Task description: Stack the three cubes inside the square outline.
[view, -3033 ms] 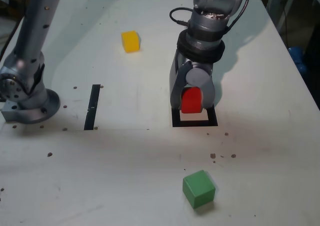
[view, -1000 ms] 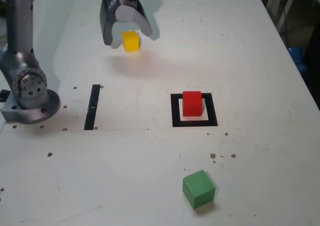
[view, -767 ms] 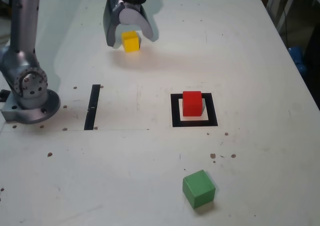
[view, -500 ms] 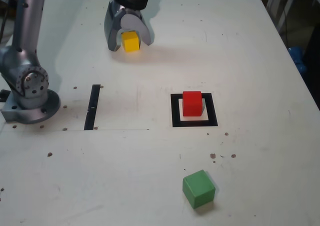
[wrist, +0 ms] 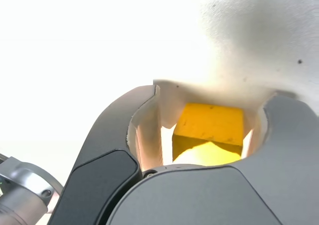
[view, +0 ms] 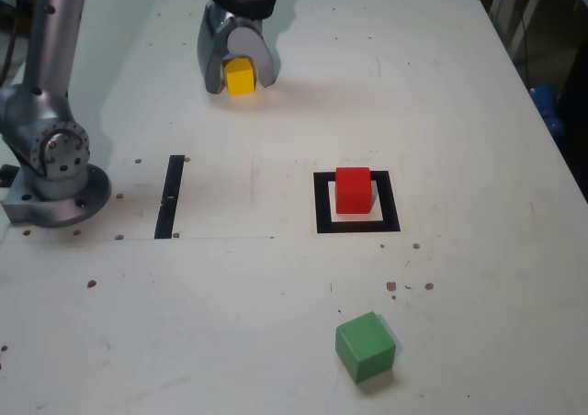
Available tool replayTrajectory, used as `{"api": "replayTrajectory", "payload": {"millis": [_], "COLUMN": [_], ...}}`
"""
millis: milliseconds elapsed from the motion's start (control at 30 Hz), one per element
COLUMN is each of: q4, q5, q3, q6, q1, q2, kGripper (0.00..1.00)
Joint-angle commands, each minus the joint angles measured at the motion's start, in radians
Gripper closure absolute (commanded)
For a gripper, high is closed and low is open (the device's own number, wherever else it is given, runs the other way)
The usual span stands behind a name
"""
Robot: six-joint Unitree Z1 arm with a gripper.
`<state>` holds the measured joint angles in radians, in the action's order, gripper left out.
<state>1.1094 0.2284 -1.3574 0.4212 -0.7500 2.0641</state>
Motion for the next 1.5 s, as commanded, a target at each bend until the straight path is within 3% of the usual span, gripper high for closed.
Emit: {"api": "replayTrajectory", "payload": {"millis": [0,400,600,1100,1467], "q4": [0.005,0.013,0.06,0.332,0.399], "q5": [-0.001,-0.006,-0.013,-0.055,-0.122], "q3": [-0.004,-0.01,-0.044,-0.293,-0.427], "q6": [0.002,0.002,-0.006,-0.174,-0.303], "q1": [-0.002,0.011,0.069,0.451,0.706], "q2": [-0.001,-0.004,-0.021,-0.081,-0.025], "kGripper": [0.66,0.66,0.66,0.66,0.66]}}
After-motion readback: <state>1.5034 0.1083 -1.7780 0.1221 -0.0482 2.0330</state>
